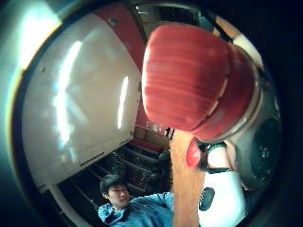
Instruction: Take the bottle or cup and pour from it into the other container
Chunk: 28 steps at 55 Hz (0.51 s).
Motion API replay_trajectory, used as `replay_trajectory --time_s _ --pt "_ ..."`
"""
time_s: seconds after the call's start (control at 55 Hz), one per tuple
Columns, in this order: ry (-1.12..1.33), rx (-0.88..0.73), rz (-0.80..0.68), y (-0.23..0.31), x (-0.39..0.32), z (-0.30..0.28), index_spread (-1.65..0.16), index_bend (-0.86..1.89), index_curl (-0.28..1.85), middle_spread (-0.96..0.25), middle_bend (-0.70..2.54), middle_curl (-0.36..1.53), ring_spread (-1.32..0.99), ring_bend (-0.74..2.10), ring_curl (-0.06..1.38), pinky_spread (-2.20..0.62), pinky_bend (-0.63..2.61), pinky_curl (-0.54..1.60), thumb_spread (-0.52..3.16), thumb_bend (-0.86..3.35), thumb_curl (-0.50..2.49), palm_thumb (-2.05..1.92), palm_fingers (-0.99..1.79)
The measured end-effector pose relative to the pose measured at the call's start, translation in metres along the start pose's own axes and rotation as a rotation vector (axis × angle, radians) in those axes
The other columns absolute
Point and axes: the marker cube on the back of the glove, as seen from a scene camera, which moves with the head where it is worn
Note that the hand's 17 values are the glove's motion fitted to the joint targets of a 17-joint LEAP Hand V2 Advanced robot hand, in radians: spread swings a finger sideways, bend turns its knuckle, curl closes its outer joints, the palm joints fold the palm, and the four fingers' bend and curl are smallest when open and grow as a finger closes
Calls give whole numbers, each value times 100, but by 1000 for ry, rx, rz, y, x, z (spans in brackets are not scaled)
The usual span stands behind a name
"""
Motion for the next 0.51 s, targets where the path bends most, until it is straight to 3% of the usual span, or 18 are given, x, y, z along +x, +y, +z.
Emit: replay_trajectory --time_s 0.127,0.509 --pt "-8 26 -6 1 -3 11 -17 22 33 2 32 36 -4 55 33 9 55 27 70 2 48 103 102" --pt "87 -92 -24 4 -32 38 -9 15 39 -1 24 42 -11 47 38 -5 49 30 47 -3 58 108 113"
